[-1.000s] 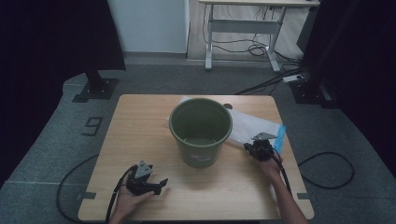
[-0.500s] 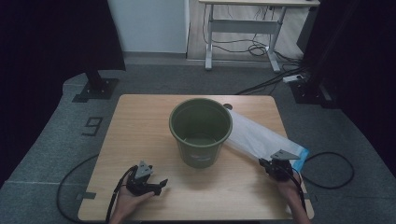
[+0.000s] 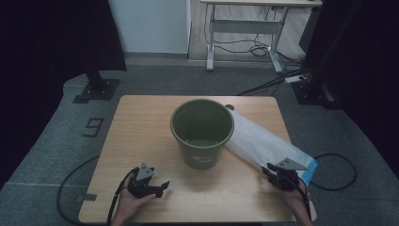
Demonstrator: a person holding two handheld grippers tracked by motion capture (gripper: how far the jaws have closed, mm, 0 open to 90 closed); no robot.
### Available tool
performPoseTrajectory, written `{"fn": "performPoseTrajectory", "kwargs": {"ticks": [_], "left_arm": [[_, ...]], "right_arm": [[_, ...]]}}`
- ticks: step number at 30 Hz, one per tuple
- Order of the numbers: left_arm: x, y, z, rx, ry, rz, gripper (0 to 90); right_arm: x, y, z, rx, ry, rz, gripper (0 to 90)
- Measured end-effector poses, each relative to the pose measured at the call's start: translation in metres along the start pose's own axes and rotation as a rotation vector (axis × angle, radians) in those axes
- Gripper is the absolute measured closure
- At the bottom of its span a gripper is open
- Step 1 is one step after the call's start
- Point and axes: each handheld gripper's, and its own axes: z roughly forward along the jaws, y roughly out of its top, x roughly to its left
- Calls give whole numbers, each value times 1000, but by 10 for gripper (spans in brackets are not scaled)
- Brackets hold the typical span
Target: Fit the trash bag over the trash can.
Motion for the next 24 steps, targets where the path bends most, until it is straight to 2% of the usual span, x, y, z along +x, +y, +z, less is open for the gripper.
{"fn": "performPoseTrajectory", "kwargs": {"ticks": [1, 2, 3, 4, 5, 6, 13, 14, 15, 16, 17, 18, 19, 24], "left_arm": [[0, 0, 0, -1, -2, -1, 152], [0, 0, 0, -1, -2, -1, 151], [0, 0, 1, -1, -2, -1, 152], [0, 0, 1, -1, -2, -1, 152], [0, 0, 1, 1, -1, -1, 152], [0, 1, 1, 2, 1, 1, 151], [-1, 2, 2, 8, -4, 6, 151], [-2, 2, 3, 9, -4, 7, 151], [-2, 2, 3, 14, -2, 11, 151], [-2, 2, 3, 14, -2, 11, 151], [-2, 2, 4, 17, 0, 14, 151], [-2, 2, 4, 17, 0, 14, 151], [-2, 2, 3, 15, -2, 12, 151], [-1, 2, 4, 15, -2, 11, 151]], "right_arm": [[6, 11, 4, -14, 2, -14, 522], [6, 11, 4, -14, 2, -14, 522], [12, 23, 13, -28, 19, -32, 463], [12, 23, 13, -28, 19, -32, 463], [17, 36, 24, -30, 38, -43, 431], [19, 42, 31, -31, 32, -59, 415], [31, 76, 74, -30, 93, -78, 414], [31, 76, 74, -30, 93, -78, 414], [33, 81, 84, -21, 107, -72, 414], [33, 81, 84, -21, 107, -72, 414], [33, 84, 95, -4, 104, -68, 415], [33, 84, 95, -4, 104, -68, 415], [32, 84, 103, -7, 108, -60, 422], [32, 81, 115, 2, 116, -37, 427]]}}
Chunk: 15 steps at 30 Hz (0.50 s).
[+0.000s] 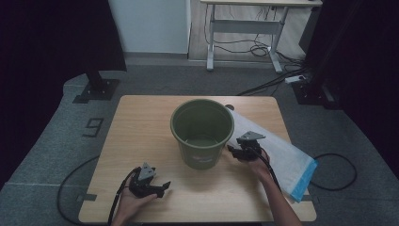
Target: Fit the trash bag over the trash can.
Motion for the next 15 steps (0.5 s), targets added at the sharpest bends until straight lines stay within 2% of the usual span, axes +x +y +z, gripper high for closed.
{"fn": "performPoseTrajectory", "kwargs": {"ticks": [4, 8, 10, 12, 13, 15], "left_arm": [[0, 0, 0, 0, 0, -2, 151], [0, 0, 0, 2, 6, -3, 151], [-1, 0, 0, 3, 9, -2, 150], [-2, 1, 0, 1, 8, 1, 150], [-2, 1, 0, 1, 8, 1, 150], [-2, 1, 0, 4, 9, 3, 150]], "right_arm": [[1, -5, 10, 37, -6, -1, 459], [4, -9, 18, 96, -39, -1, 489], [3, -9, 19, 91, -36, 7, 500], [3, -9, 19, 93, -54, 18, 599], [3, -9, 19, 93, -54, 18, 599], [1, -9, 18, 96, -46, 25, 714]]}}
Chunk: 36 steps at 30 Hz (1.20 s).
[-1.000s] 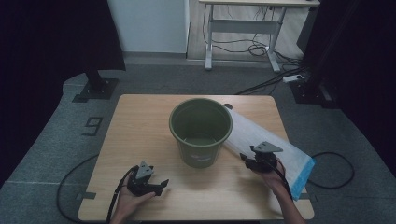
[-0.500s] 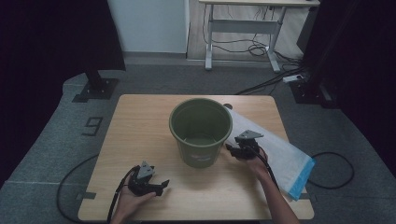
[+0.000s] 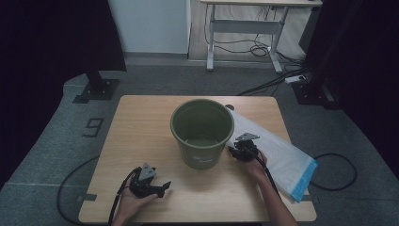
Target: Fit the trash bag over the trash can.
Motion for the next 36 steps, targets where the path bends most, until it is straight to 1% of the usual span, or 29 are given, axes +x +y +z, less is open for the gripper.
{"fn": "performPoseTrajectory", "kwargs": {"ticks": [1, 2, 4, 5, 6, 7, 8, 10, 11, 14, 16, 17, 18, 21, 22, 23, 24, 25, 27, 28, 29, 30, 31, 32, 33, 34, 36], "left_arm": [[1, 0, 0, 1, 0, 0, 150], [1, 0, 0, 1, 0, 0, 150], [2, 0, -1, -2, 6, -5, 150], [2, 0, -1, -2, 6, -5, 150], [2, 0, -2, -4, 7, -9, 151], [2, 0, -2, -4, 7, -9, 151], [2, 0, -2, -6, 8, -10, 151], [2, 0, -3, -5, 8, -9, 151], [2, 0, -3, -6, 8, -8, 150], [2, -1, -4, -8, 9, -13, 151], [2, 0, -3, -8, 5, -15, 151], [2, 0, -3, -8, 5, -15, 151], [1, 0, -2, -4, 2, -12, 151], [0, 0, -1, -1, 0, -9, 151], [0, 0, -1, -1, -1, -9, 150], [-1, 0, -1, 0, -3, -8, 150], [-1, 0, -1, 1, -3, -7, 150], [-1, 0, 0, 1, -2, -7, 150], [-1, 0, 0, 3, -3, -7, 151], [-1, 0, 0, 4, -3, -8, 150], [-1, 0, 0, 4, -3, -8, 151], [-1, 0, 0, 4, -4, -8, 150], [-1, 0, 0, 4, -4, -8, 151], [-1, 0, 0, 4, -4, -8, 150], [-1, 0, 0, 4, -3, -8, 150], [-1, 0, 0, 3, -3, -8, 150], [0, -1, -1, -1, -2, -11, 151]], "right_arm": [[-1, 0, -2, 10, 7, 16, 807], [-1, 0, -2, 10, 7, 16, 807], [-1, -2, -7, 31, 4, 28, 864], [0, -2, -10, 28, -4, 19, 873], [2, -3, -14, 15, -13, 6, 875], [2, -3, -14, 15, -13, 6, 875], [6, -5, -20, 10, -16, -8, 877], [8, -7, -23, 17, -15, -16, 877], [11, -11, -30, 10, -13, -27, 878], [13, -18, -41, 4, 4, -39, 878], [13, -24, -49, 3, 10, -38, 879], [13, -24, -49, 3, 10, -38, 879], [13, -29, -55, 12, 11, -44, 879], [12, -33, -59, 20, 14, -45, 878], [11, -35, -60, 29, 30, -45, 812], [11, -34, -60, 32, 40, -43, 723], [10, -33, -59, 27, 42, -42, 646], [10, -33, -59, 27, 42, -42, 646], [10, -27, -57, 9, 45, -40, 519], [10, -19, -54, -7, 54, -31, 430], [10, -19, -54, -7, 54, -31, 430], [10, -10, -49, -12, 65, -27, 395], [10, -5, -46, -9, 69, -23, 382], [9, -2, -42, -10, 69, -21, 381], [9, -2, -42, -10, 69, -21, 381], [9, 1, -38, -7, 72, -24, 381], [9, 7, -28, -4, 58, -29, 393]]}}
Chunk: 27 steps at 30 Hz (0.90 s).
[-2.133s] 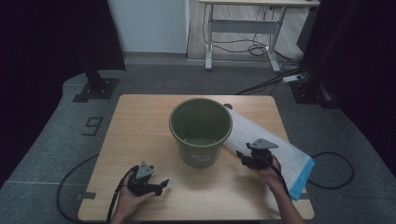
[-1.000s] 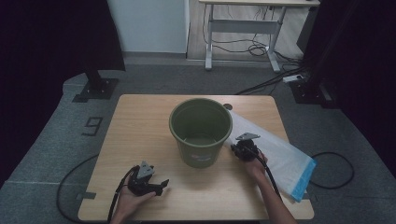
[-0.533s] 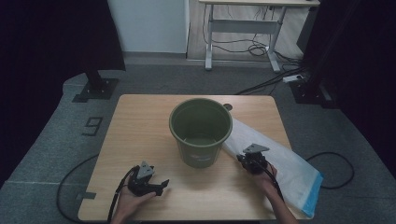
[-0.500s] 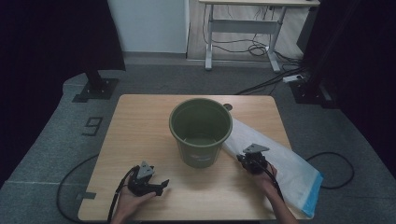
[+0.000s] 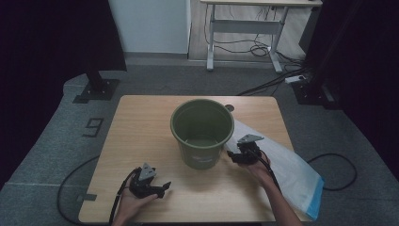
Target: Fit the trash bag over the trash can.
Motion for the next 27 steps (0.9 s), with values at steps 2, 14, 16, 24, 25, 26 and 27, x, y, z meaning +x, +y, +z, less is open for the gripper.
{"fn": "performPoseTrajectory", "kwargs": {"ticks": [2, 14, 16, 24, 25, 26, 27], "left_arm": [[0, 0, 0, 1, 2, -2, 151], [1, 1, 0, -1, 2, -7, 151], [1, 1, 1, 2, 3, -6, 151], [3, 0, 0, -2, 8, -19, 151], [4, 0, 0, -3, 9, -20, 151], [3, 0, 0, -4, 10, -20, 151], [3, 0, 0, -4, 10, -20, 151]], "right_arm": [[1, 1, 2, -5, 0, -6, 409], [1, -4, 22, 36, -47, 14, 621], [-2, -5, 23, 43, -46, 32, 712], [-8, -1, 9, -27, -78, 48, 880], [-9, 1, 5, -50, -84, 48, 882], [-10, 3, 0, -72, -88, 53, 883], [-10, 3, 0, -72, -88, 53, 883]]}}
